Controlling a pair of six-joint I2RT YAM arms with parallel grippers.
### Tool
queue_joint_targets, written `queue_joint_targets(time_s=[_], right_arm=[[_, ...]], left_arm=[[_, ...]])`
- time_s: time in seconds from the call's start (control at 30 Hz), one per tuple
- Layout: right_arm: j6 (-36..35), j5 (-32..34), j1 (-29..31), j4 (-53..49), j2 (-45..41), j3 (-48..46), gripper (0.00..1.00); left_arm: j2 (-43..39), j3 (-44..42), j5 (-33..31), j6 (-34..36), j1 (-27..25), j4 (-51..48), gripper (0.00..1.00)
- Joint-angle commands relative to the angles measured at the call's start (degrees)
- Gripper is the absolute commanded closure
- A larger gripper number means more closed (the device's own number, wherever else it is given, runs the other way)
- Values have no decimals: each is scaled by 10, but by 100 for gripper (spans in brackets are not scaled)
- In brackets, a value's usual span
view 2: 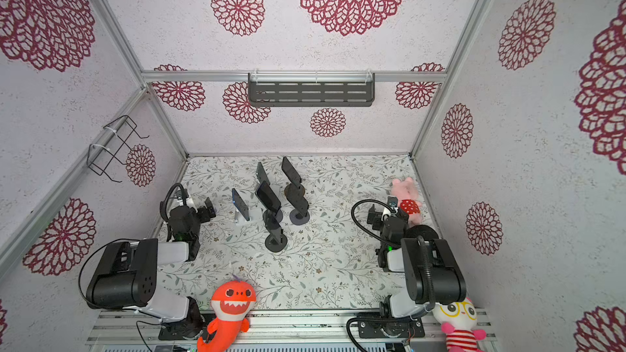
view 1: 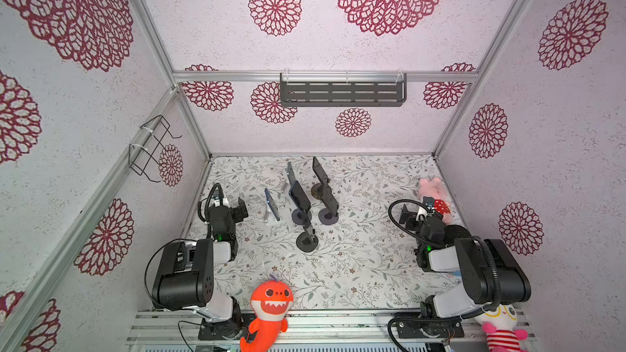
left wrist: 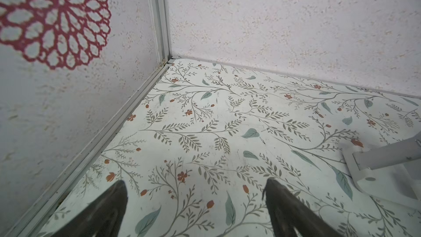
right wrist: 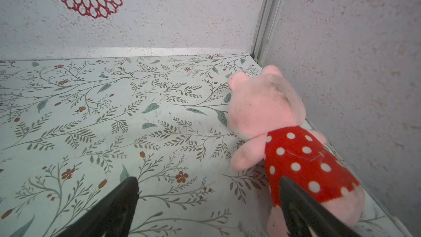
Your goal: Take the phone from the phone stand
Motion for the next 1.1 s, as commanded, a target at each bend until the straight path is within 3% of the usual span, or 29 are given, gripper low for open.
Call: queue_joint_targets(time_s=[0.0, 1.07], right_arm=[[12, 5, 2, 26, 1, -1, 1], [14, 0, -1, 25, 1, -2, 1]], left_arm=[[0, 8, 1, 0, 3, 10, 3], [-20, 17, 4, -6, 9, -15, 1]])
